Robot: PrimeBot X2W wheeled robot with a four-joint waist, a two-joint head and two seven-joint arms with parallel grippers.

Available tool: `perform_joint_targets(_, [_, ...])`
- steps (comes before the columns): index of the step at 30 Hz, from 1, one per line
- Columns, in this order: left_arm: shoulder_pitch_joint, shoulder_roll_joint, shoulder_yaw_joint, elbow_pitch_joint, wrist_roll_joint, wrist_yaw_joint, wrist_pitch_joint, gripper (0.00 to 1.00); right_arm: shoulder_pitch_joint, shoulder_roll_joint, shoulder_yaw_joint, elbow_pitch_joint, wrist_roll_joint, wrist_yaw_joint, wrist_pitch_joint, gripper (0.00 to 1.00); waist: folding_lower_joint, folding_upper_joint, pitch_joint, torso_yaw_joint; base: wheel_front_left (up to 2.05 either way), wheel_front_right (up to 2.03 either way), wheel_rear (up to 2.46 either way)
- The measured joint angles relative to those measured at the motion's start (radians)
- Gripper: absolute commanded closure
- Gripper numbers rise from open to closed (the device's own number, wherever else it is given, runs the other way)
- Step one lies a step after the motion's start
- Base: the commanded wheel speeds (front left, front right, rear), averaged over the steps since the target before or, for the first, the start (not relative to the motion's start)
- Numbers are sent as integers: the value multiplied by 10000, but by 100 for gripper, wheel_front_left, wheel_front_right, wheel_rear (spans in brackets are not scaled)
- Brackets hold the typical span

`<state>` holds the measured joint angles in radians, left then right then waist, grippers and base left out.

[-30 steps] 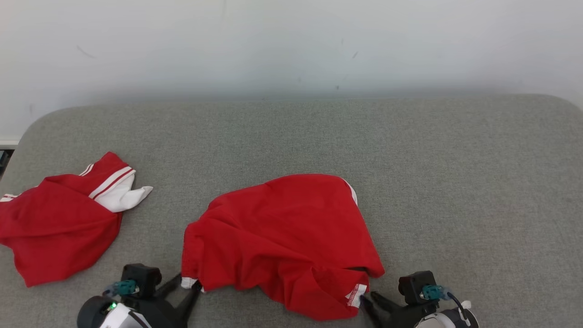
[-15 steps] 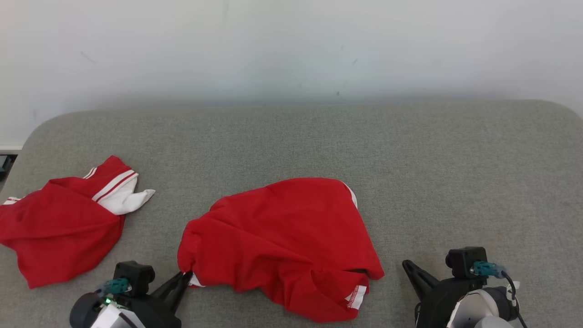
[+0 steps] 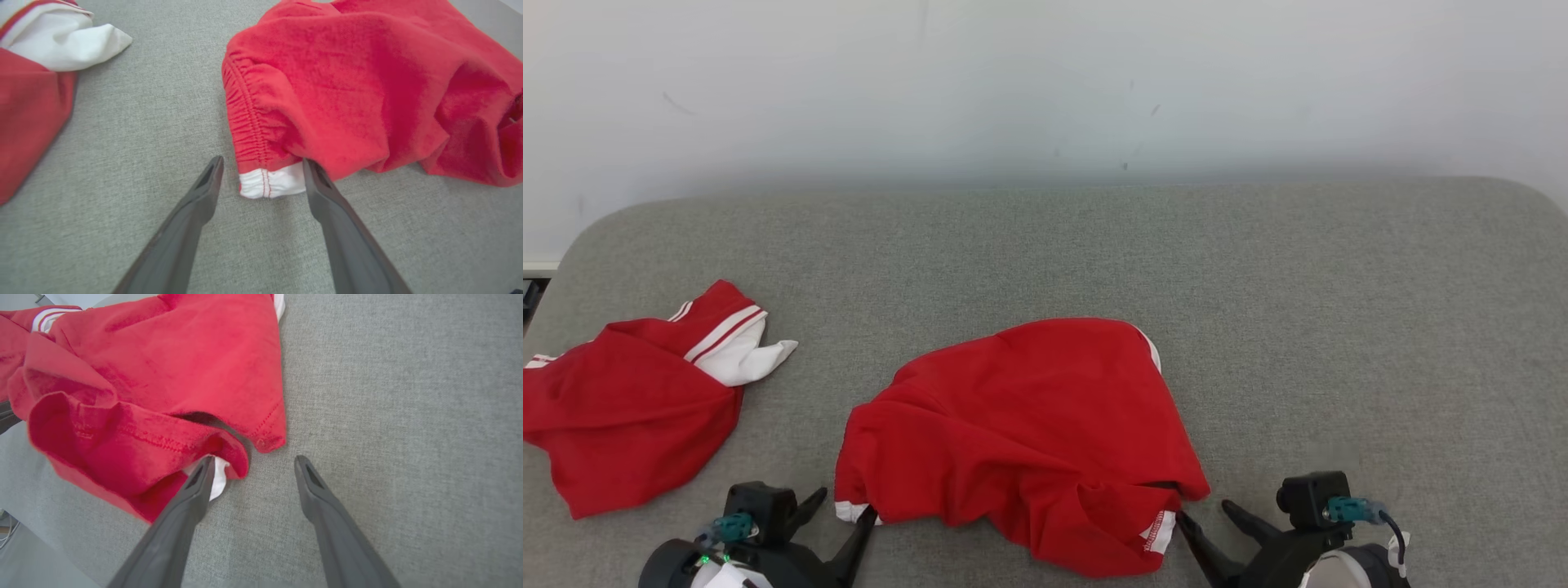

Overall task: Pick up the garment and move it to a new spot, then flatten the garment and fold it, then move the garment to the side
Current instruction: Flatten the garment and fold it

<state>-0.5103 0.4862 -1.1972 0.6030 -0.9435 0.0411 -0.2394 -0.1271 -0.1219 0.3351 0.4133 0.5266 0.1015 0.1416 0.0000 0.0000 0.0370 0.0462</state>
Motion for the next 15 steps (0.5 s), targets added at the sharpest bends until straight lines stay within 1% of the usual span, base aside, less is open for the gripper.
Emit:
perform_joint_targets(2, [76, 69, 75, -115, 15, 226, -4, 0, 138, -13, 59, -52, 0, 15, 0, 0, 0, 0, 0, 17, 0, 0, 0])
perform_joint_targets(6, [258, 215, 148, -502, 52, 416, -6, 0, 387, -6, 144, -336, 13, 42, 2, 0, 0, 0, 12, 93, 0, 0, 0])
perform_joint_targets(11, [333, 259, 184, -970, 307, 529, -46, 0, 404, -2, 205, -564, 10, 42, 6, 0, 0, 0, 118, 248, 0, 0, 0])
perform_joint_targets(15, [302, 299, 257, -1003, 370, 573, -44, 0, 348, 31, 385, -543, -88, 38, 165, 0, 0, 0, 232, 360, 0, 0, 0])
